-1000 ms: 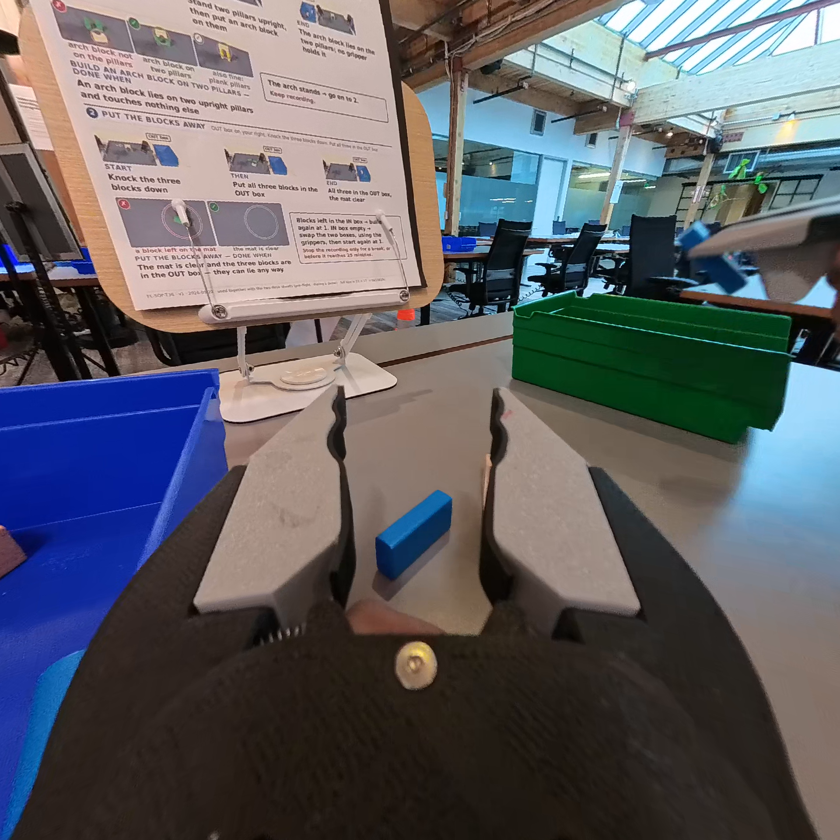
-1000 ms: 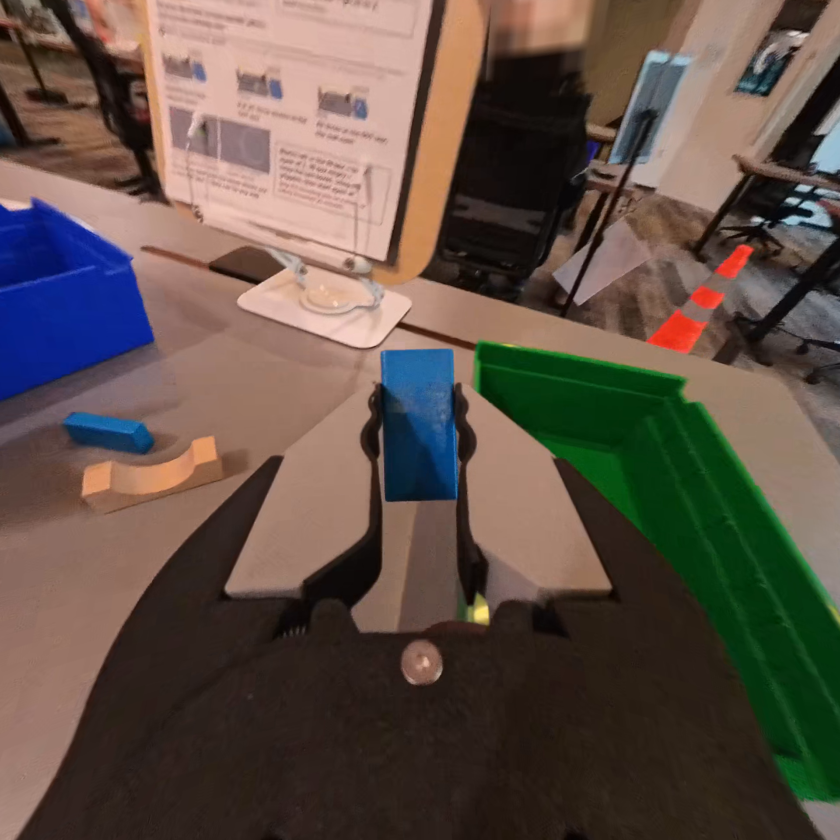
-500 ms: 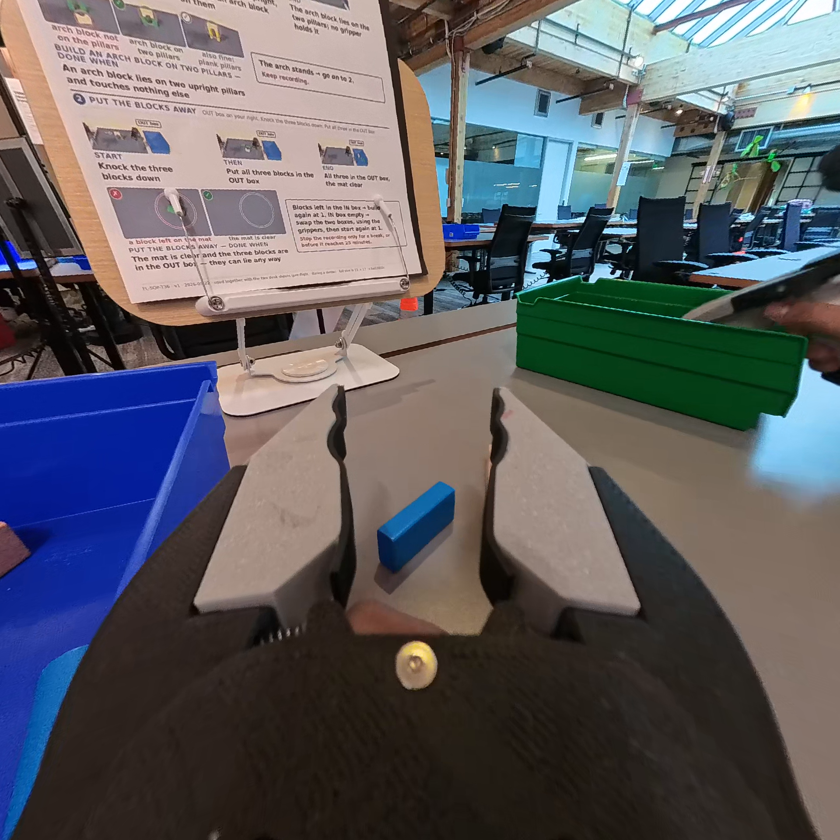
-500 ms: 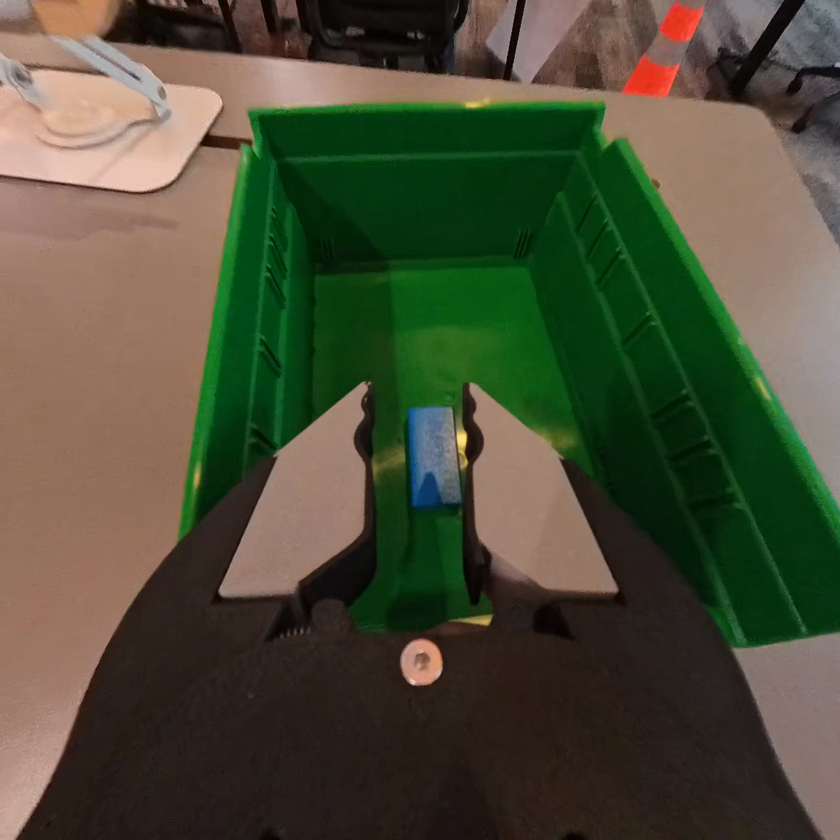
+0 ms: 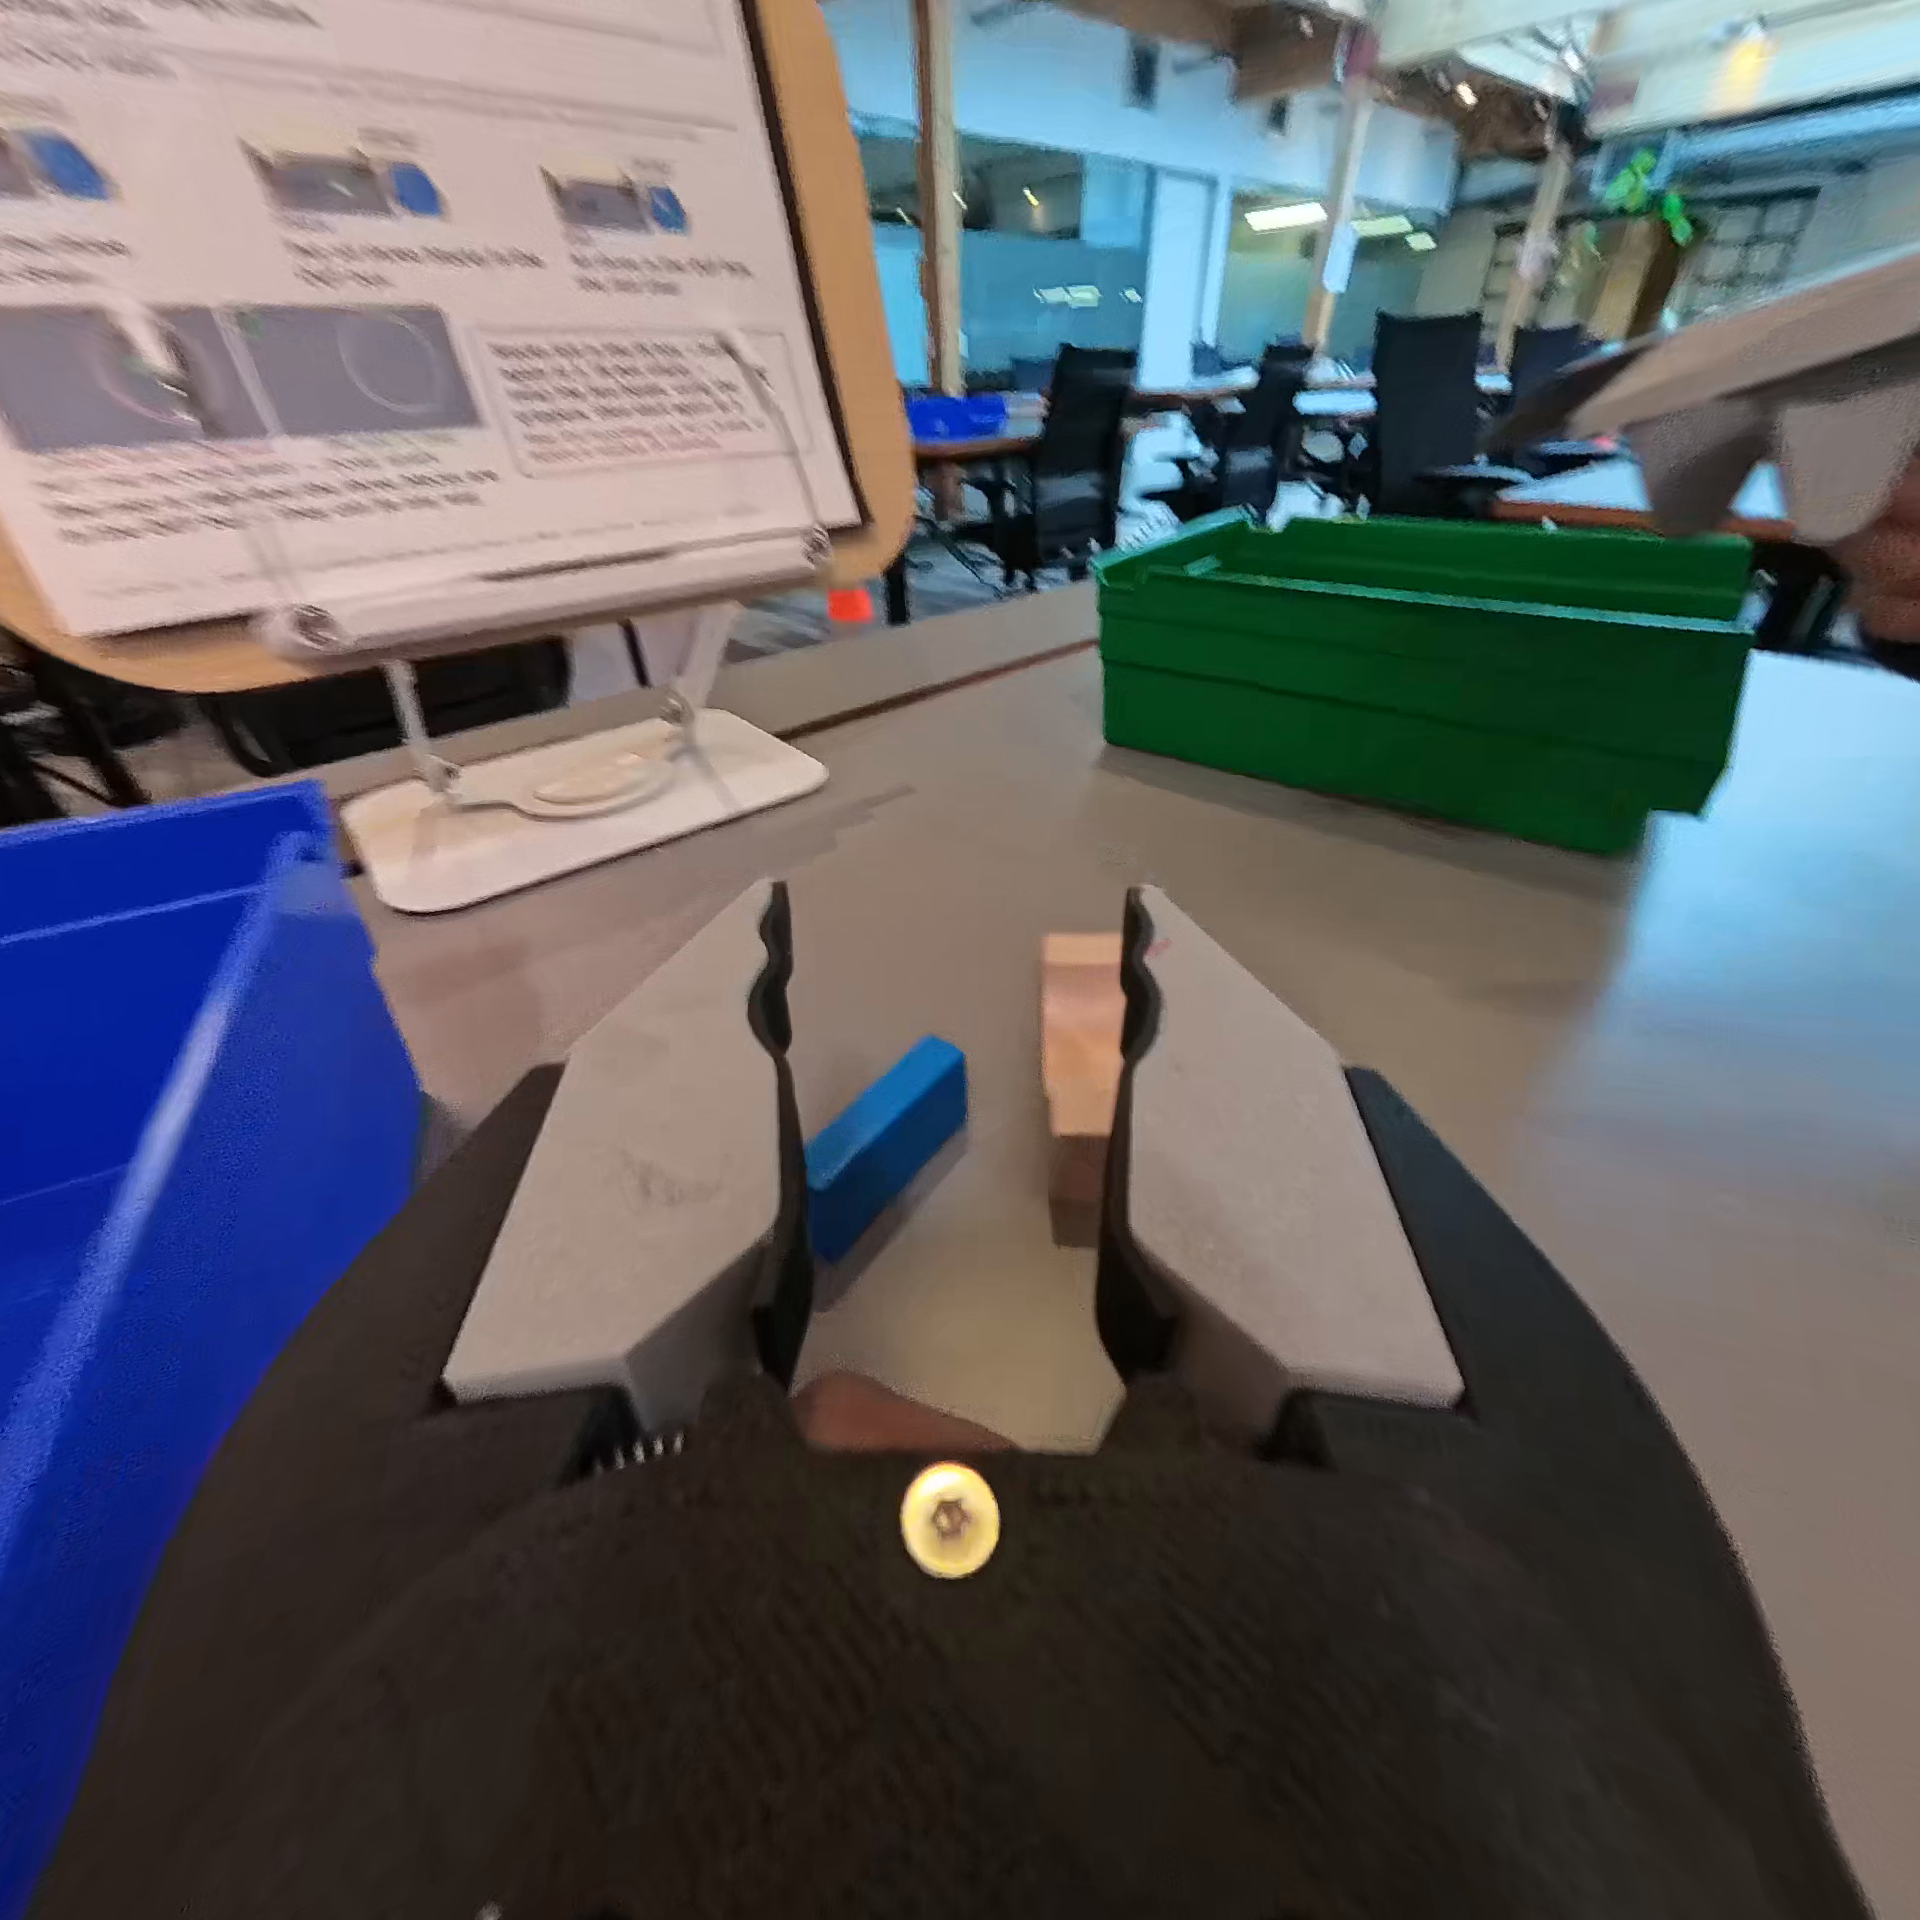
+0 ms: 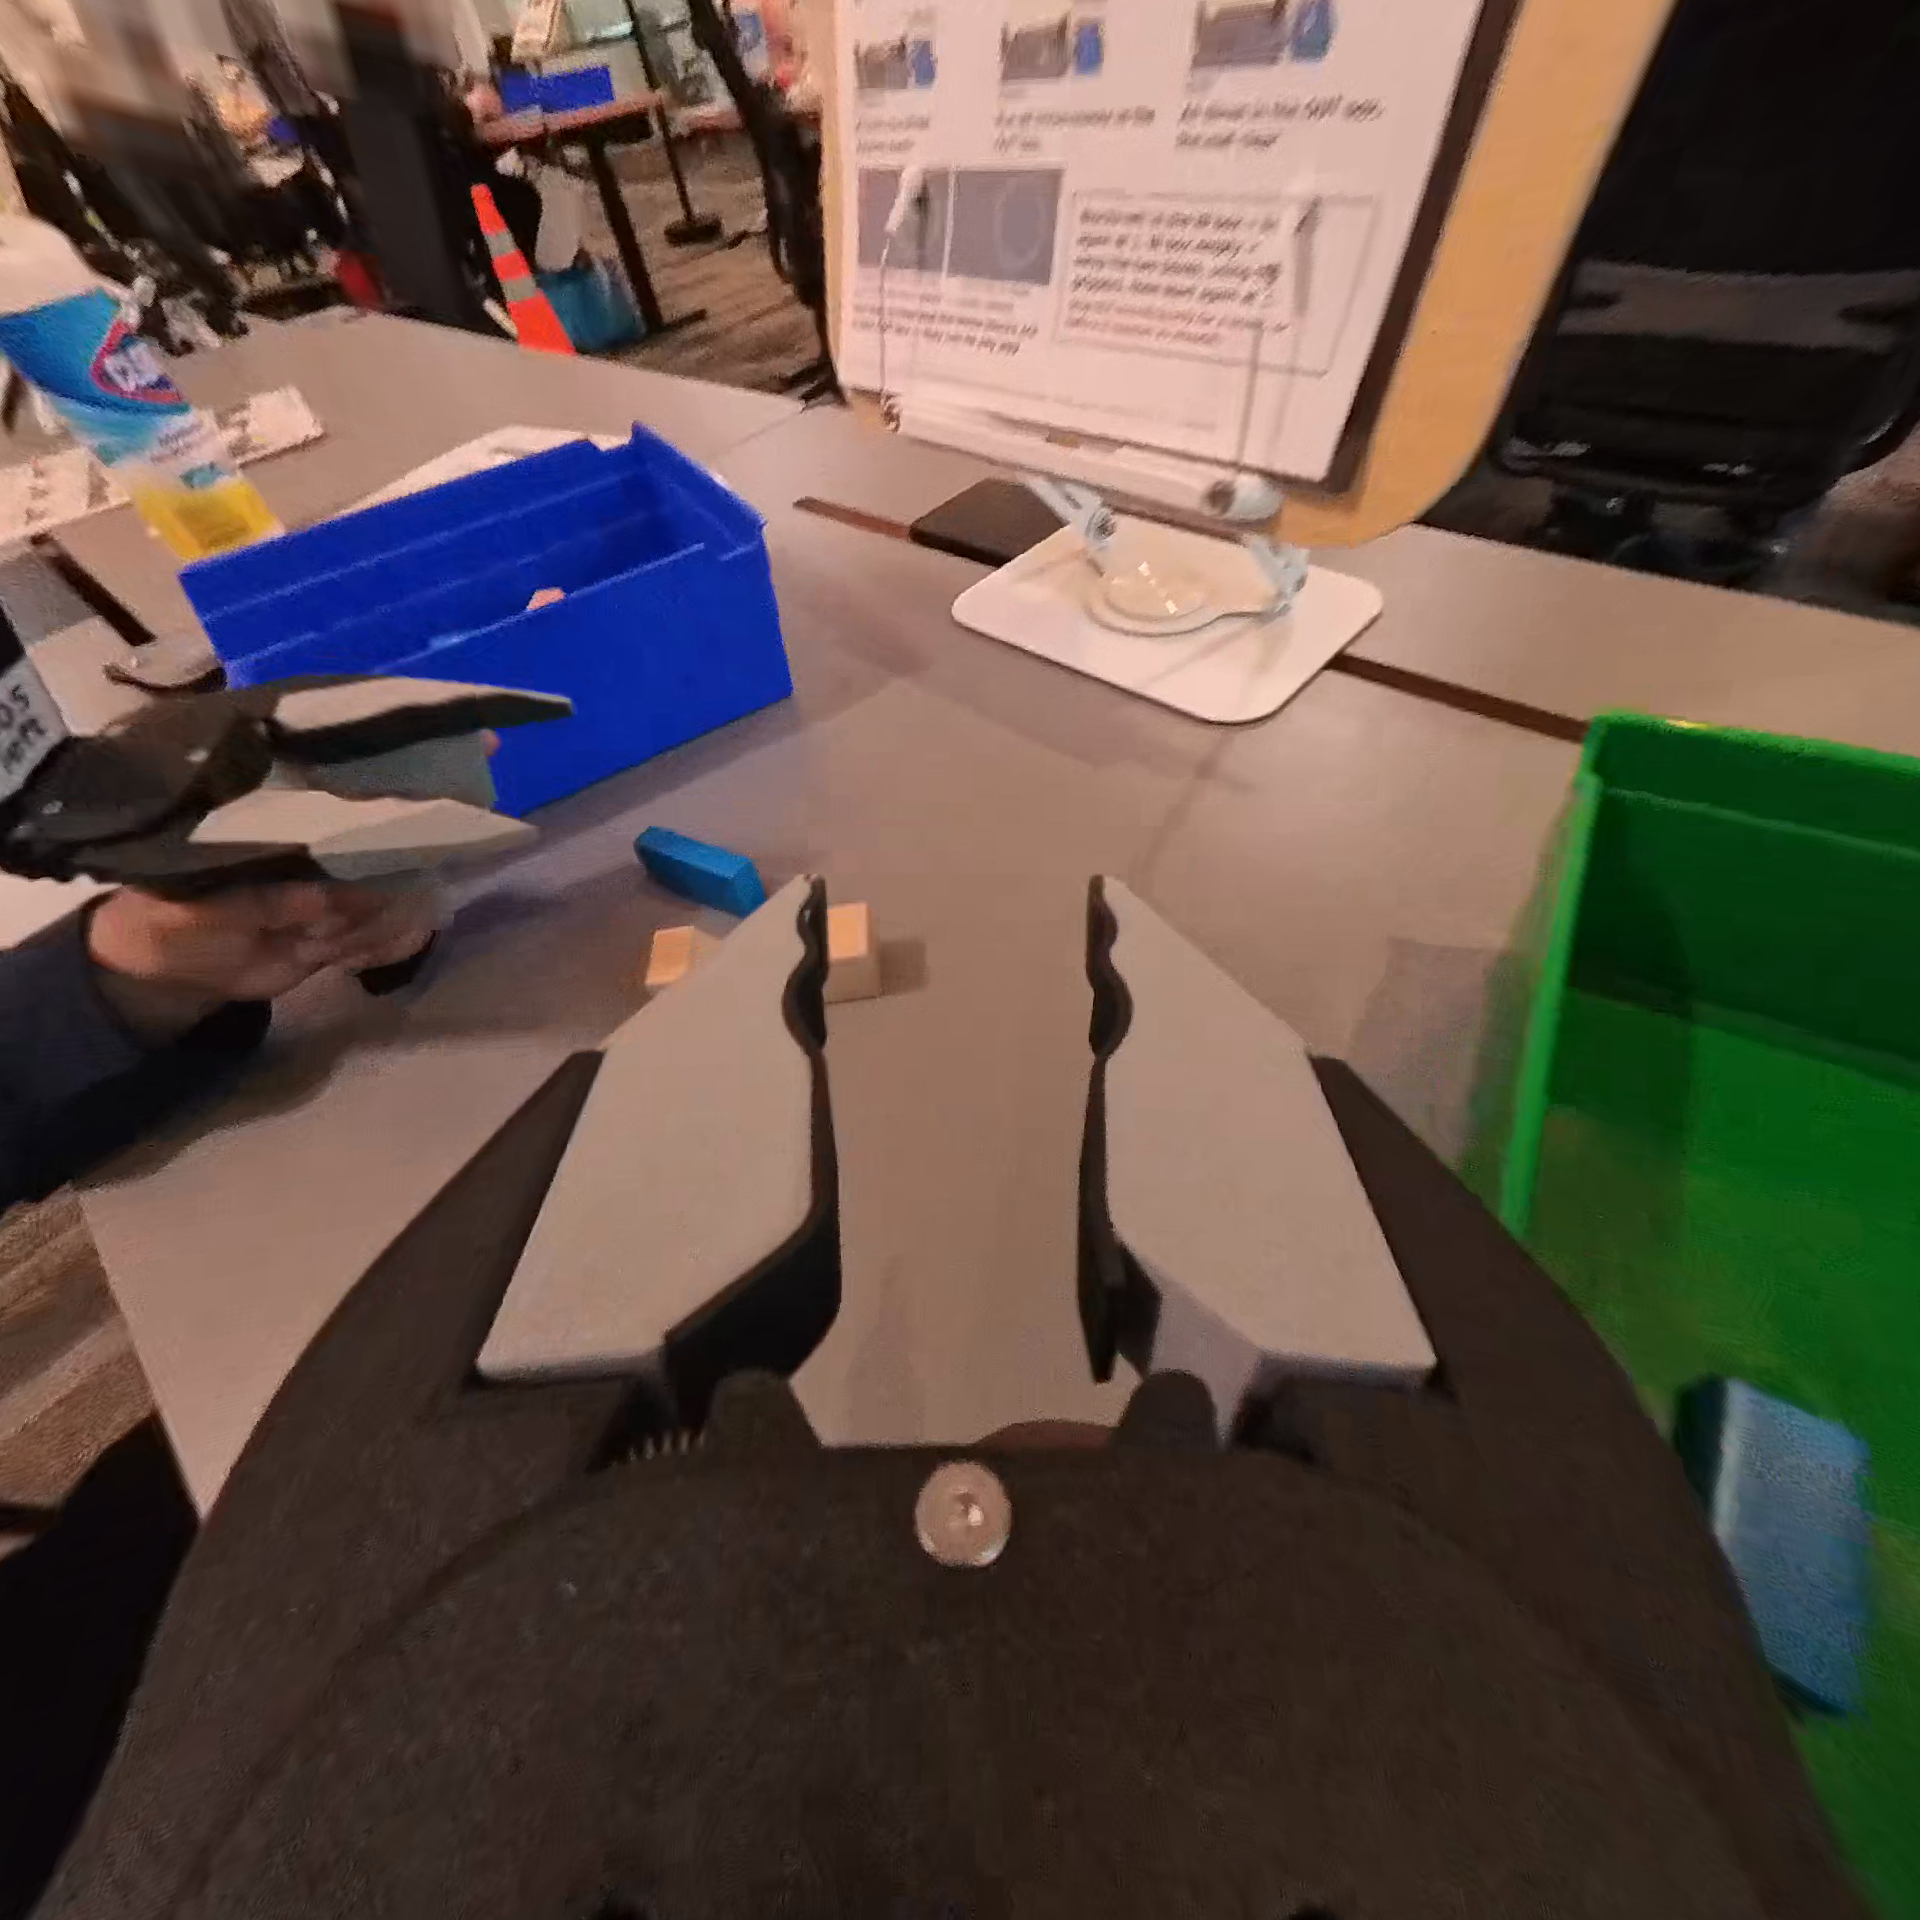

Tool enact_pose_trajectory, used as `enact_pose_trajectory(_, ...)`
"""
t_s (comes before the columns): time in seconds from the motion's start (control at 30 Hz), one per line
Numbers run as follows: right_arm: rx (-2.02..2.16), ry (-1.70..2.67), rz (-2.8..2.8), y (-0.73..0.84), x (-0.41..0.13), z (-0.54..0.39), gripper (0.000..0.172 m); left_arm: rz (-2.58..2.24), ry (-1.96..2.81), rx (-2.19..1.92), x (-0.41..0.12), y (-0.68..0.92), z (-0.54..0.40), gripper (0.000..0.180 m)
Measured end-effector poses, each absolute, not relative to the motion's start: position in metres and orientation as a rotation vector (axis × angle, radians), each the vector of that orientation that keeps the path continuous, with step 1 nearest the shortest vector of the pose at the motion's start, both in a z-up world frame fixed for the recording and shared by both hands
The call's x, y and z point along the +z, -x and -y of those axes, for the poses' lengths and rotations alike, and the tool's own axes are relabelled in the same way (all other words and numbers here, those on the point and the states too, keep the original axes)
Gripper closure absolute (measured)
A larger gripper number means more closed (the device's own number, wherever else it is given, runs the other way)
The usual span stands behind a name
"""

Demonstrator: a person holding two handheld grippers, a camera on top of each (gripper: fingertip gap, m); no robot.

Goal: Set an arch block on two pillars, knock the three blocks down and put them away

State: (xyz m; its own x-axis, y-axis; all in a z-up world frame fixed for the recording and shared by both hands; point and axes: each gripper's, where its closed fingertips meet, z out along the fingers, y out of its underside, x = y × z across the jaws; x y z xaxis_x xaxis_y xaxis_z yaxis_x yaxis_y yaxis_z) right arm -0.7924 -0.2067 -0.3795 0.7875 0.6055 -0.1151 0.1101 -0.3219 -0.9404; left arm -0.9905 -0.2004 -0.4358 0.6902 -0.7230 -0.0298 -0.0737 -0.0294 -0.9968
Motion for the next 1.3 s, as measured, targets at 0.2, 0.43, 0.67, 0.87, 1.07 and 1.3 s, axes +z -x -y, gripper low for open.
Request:
enact_pose_trajectory(0.2,0.605,1.89,0.681,0.844,-0.419,0.197,0.127,-0.875,1.672,-0.575,-0.47,0.967,0.214,0.122)
enact_pose_trajectory(0.43,0.671,1.876,0.686,0.857,-0.433,0.19,0.127,-0.892,1.846,-0.581,-0.494,0.964,0.21,0.133)
enact_pose_trajectory(0.67,0.654,1.882,0.693,0.861,-0.438,0.19,0.128,-1.071,1.999,-0.286,-0.533,0.957,0.206,0.125)
enact_pose_trajectory(0.87,0.669,1.895,0.714,0.863,-0.442,0.192,0.13,-1.056,2.026,-0.254,-0.536,0.95,0.2,0.147)
enact_pose_trajectory(1.07,0.707,1.94,0.759,0.872,-0.453,0.198,0.13,-1.023,1.847,-0.328,-0.509,0.945,0.207,0.149)
enact_pose_trajectory(1.3,0.961,1.947,0.749,0.886,-0.451,0.212,0.124,-1.133,1.497,-0.199,-0.477,0.926,0.228,0.149)
